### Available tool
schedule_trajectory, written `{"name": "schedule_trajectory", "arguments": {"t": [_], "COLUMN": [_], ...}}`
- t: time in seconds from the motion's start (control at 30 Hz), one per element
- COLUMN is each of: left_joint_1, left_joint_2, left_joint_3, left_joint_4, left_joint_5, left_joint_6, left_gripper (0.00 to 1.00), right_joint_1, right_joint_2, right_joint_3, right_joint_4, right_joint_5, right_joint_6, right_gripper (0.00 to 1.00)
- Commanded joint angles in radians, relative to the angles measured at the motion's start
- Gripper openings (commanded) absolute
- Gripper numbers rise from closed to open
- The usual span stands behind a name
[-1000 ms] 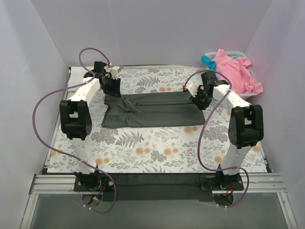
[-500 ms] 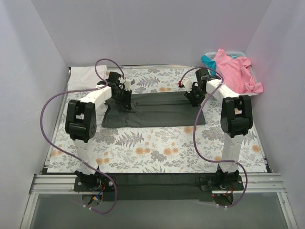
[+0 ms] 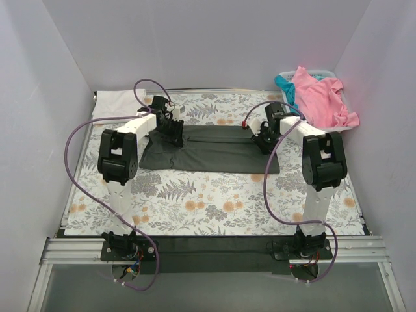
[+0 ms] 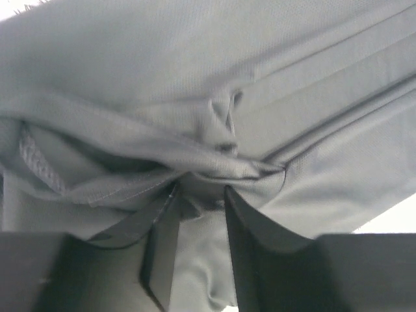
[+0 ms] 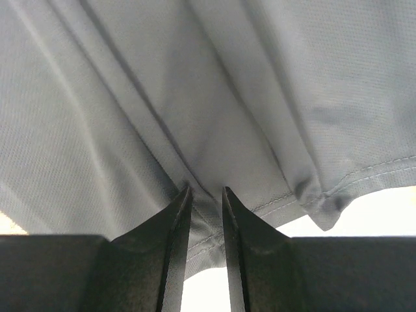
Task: Fold and stack the t-shirts
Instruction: Fold the tshirt
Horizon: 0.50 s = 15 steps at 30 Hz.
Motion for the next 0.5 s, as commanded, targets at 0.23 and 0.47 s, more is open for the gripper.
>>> {"name": "schedule_trajectory", "arguments": {"t": [0.23, 0.47], "left_joint_1": [0.059, 0.038], "left_joint_2": [-0.431, -0.459], "left_joint_3": [-0.247, -0.368], "left_joint_4": [-0.039, -0.021], "left_joint_5": [0.033, -0.08], "left_joint_6": [-0.019, -0.138], "left_gripper": [0.37, 0.37], "right_joint_1": [0.092, 0.202], "right_joint_2": [-0.225, -0.402], "right_joint_3": [-0.383, -0.435], "right_joint_4": [-0.163, -0.319], "right_joint_5": [-0.057, -0.184], "right_joint_6": [-0.044, -0.04], "right_gripper": [0.23, 0.21]}}
